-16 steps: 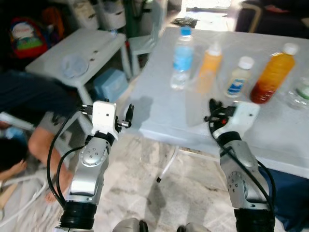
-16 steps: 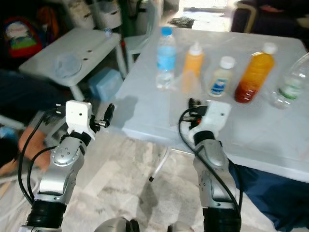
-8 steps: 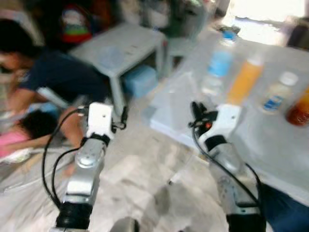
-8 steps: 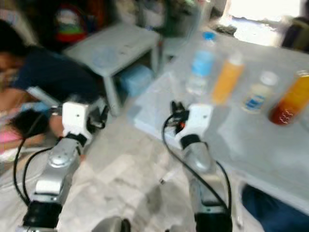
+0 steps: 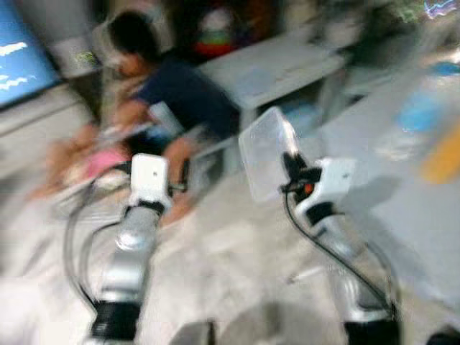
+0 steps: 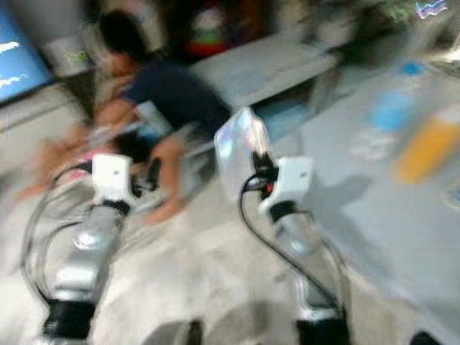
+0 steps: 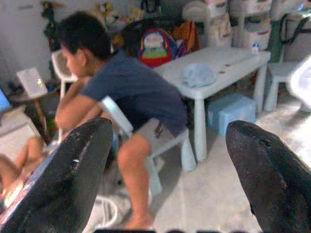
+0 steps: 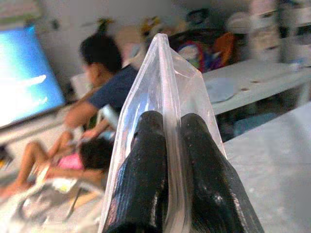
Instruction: Restocking fridge
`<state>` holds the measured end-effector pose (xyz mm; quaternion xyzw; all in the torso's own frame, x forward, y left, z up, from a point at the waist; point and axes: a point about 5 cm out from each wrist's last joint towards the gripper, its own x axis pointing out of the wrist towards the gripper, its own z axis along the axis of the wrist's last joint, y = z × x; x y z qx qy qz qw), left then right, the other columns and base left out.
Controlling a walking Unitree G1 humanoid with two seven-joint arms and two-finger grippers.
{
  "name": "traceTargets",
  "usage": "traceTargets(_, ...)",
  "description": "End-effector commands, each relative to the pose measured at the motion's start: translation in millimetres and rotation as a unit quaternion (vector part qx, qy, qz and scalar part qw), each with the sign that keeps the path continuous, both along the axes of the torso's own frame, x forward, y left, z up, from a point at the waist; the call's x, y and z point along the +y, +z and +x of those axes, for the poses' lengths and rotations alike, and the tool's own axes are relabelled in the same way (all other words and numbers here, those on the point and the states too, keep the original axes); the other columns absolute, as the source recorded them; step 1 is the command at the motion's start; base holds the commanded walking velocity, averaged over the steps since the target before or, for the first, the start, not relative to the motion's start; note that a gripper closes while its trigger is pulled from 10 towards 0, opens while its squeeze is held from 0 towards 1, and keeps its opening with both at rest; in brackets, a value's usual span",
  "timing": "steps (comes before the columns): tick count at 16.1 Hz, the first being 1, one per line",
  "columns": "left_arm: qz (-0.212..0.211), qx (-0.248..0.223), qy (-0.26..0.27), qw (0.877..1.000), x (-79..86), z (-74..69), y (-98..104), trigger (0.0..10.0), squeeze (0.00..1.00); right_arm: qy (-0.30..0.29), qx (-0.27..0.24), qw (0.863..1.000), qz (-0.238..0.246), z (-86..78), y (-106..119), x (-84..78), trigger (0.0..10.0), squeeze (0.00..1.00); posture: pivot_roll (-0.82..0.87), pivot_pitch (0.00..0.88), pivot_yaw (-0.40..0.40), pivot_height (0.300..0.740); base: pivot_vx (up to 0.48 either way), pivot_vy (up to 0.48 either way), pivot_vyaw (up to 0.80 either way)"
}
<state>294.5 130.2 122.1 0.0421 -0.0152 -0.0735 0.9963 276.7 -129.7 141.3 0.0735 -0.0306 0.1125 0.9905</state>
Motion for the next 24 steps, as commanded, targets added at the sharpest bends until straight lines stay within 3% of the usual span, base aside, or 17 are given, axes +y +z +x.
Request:
traceTargets(1,0.015,-0.002,0.011,1.000,6.6,-2.4,-2,10.0,0.00,0.002,-0.009,1.000,0.005,0.3,3,1.2,10.0,0.00,-0.02,0.013,0.050,0.740,0.000,0.000,0.80)
traceTargets(8,0.014,0.000,0.057,0.998,28.0,-10.2,-4,10.0,0.00,0.016,-0.005,1.000,0.001,9.3,-2,0.2,10.0,0.00,0.06,0.000,-0.009,0.740,0.000,0.000,0.80)
traceTargets(12,0.023,0.004,0.105,0.994,48.1,-25.8,-11,10.0,0.00,0.047,-0.004,0.999,-0.002,18.1,-3,6.5,10.0,0.00,0.12,0.000,-0.083,0.740,0.000,0.000,0.80)
traceTargets(15,0.024,-0.003,0.133,0.991,57.0,-31.8,-9,10.0,0.00,0.060,-0.014,0.998,-0.001,28.1,2,13.1,10.0,0.00,0.13,0.000,-0.076,0.740,0.000,0.000,0.80)
traceTargets(17,0.027,-0.003,0.131,0.991,57.1,-30.1,-8,10.0,0.00,0.047,-0.028,0.998,0.004,32.1,6,13.8,10.0,0.00,0.12,0.000,-0.049,0.740,0.000,0.000,0.80)
traceTargets(21,0.024,-0.006,0.097,0.995,44.3,-16.2,-2,10.0,0.00,0.012,-0.034,0.999,0.005,30.1,4,-0.1,10.0,0.00,0.07,0.000,0.000,0.740,0.000,0.000,0.80)
traceTargets(24,0.015,-0.007,0.095,0.995,45.1,-11.5,2,10.0,0.00,0.014,-0.040,0.999,0.002,31.1,8,0.0,10.0,0.00,0.07,0.000,-0.003,0.740,0.000,0.000,0.80)
